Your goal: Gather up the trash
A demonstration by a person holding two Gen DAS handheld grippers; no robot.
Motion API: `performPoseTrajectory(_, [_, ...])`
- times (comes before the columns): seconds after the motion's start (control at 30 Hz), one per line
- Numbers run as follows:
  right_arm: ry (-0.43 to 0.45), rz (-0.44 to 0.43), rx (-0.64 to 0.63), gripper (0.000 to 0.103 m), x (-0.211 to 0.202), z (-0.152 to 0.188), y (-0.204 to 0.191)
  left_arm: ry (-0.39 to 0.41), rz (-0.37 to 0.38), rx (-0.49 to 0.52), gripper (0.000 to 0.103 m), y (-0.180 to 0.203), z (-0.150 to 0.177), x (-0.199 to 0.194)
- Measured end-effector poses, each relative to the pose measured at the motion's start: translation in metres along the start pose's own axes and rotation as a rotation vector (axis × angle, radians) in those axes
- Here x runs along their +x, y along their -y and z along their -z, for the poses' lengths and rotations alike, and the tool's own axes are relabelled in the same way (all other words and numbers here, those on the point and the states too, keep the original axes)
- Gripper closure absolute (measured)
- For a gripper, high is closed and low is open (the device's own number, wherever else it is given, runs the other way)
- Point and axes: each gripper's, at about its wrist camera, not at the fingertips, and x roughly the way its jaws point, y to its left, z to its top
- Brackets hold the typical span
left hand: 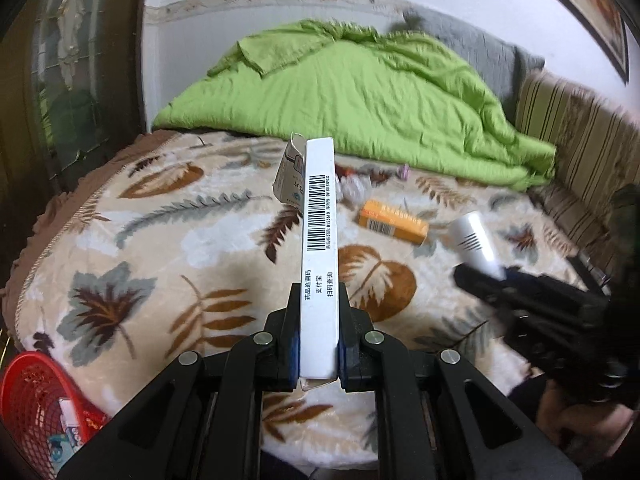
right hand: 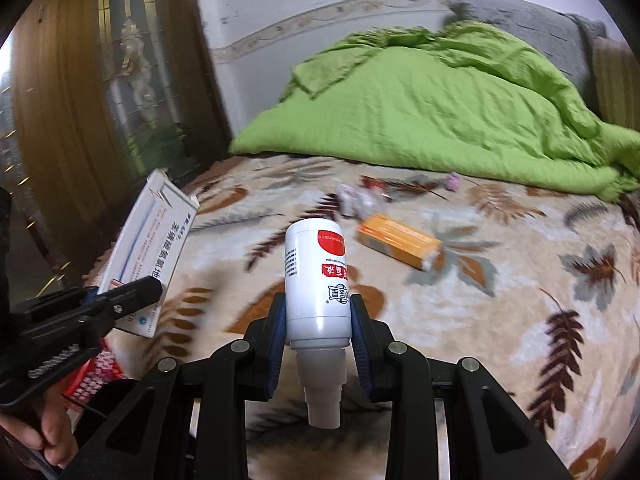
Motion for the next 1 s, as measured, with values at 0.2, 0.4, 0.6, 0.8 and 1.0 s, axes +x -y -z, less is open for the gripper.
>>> performPoseTrajectory(0.2, [-0.042, -0.151, -0.094, 0.070, 0.007, -0.019, -0.061, 0.045, -0.048, -0.122, 0.090, -0.052, 0.000, -0.055])
performPoseTrajectory(0.4, [-0.122, -0.331, -0.199, 0.070, 0.028, -0.023, -0.139, 0.045, -0.183, -0.296, 0.090, -0.129, 0.030, -0.106])
performPoseTrajectory(0.6, [-0.228, -0.511, -0.291, 0.070, 0.053, -0.008, -0.229, -0.006, -0.319, -0.486, 0.090, -0.203, 0.076, -0.142])
performPoseTrajectory(0.8, [-0.318, -0.651, -0.355, 0.063, 0.084, 0.008, -0.299, -0.067, -0.387, -0.592, 0.090, -0.250, 0.108, -0.148])
performPoseTrajectory(1.0, [-0.315, -0.624, -0.277, 0.054, 0.090, 0.001, -0.274, -0.049, -0.423, -0.619, 0.046, -0.258, 0.108, -0.152])
